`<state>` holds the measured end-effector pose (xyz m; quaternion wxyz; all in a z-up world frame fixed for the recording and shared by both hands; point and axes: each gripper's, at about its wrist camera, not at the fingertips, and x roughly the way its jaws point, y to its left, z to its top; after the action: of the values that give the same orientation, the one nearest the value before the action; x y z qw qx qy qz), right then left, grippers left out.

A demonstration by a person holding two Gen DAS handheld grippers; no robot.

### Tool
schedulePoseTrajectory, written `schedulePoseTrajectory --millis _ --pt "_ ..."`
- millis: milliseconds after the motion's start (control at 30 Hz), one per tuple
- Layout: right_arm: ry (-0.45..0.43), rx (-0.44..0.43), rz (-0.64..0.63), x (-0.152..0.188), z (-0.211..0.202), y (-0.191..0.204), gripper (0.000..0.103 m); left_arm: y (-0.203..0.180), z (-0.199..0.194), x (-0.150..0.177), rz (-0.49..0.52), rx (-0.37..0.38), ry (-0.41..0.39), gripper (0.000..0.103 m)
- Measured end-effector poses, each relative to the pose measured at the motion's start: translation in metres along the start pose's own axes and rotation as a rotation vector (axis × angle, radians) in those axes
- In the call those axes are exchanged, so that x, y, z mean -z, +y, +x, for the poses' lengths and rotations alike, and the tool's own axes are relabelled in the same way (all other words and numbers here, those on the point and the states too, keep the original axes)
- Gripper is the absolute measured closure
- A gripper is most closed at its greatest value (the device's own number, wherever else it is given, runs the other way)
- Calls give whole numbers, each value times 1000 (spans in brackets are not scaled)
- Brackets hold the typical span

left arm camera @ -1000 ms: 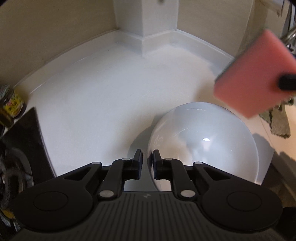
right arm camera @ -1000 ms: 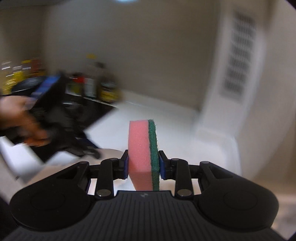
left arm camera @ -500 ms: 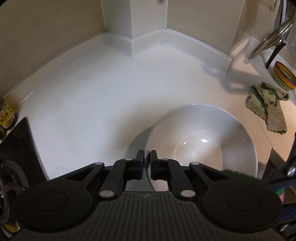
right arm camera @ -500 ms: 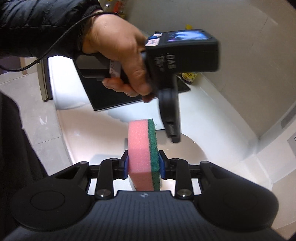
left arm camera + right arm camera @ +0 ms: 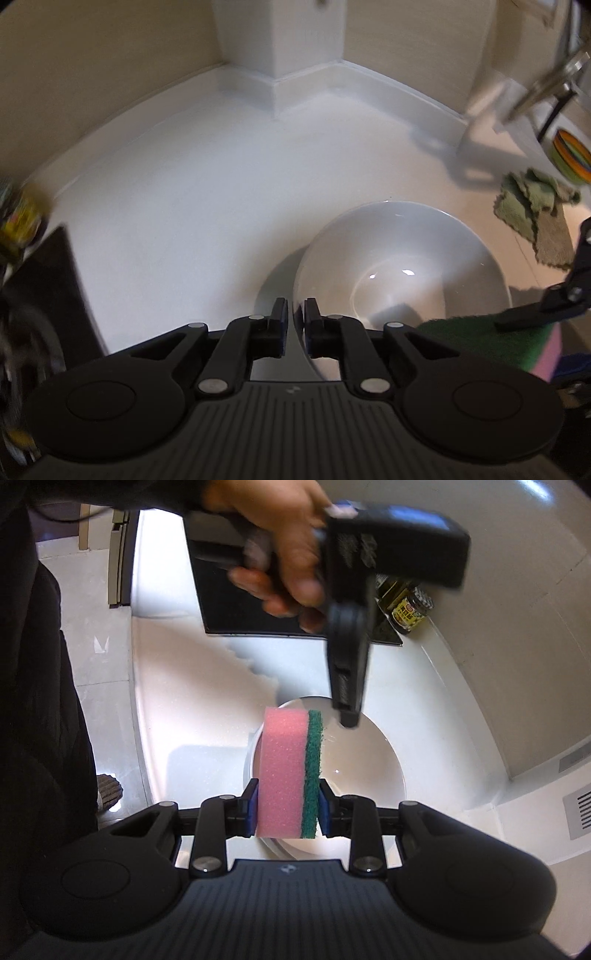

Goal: Clean bowl
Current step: 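Lower the sponge into the bowl with the right gripper while the left gripper holds the bowl, then scrub the bowl's inner wall with the sponge in the right gripper while the left gripper holds the bowl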

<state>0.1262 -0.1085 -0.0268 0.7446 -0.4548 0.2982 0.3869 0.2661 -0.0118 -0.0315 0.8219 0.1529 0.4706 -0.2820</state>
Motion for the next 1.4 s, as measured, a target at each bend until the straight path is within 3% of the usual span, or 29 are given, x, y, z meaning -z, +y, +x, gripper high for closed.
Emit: schedulePoseTrajectory --millis 167,333,467,567,667,767,900,1000,1133,1233,1400 --pt "11 3 -57 -7 4 5 76 2 12 2 -48 1 15 95" --pt "86 -22 -262 -6 -4 11 76 -1 24 -17 68 32 46 94" --pt "162 4 -387 1 -8 13 76 -4 29 -27 87 33 54 93" --pt "175 19 -401 3 -5 16 76 -9 24 -19 27 -11 45 85" --pt "172 28 -380 2 -4 14 76 -13 11 3 -68 -49 24 85" --pt "169 33 -343 2 -2 11 76 -18 5 17 -100 -71 6 85" --pt "137 -14 -322 -1 3 14 77 -20 10 10 -57 -71 14 91" --pt "120 -40 -323 -5 2 15 76 -24 16 1 43 -74 30 91" --pt "166 -44 -394 4 -2 11 77 -28 22 -10 166 -55 45 89" --pt "215 -17 -464 12 -1 11 77 -29 24 -13 167 -47 43 89" --pt "232 7 -462 15 0 9 76 -32 18 -3 103 -89 47 88"
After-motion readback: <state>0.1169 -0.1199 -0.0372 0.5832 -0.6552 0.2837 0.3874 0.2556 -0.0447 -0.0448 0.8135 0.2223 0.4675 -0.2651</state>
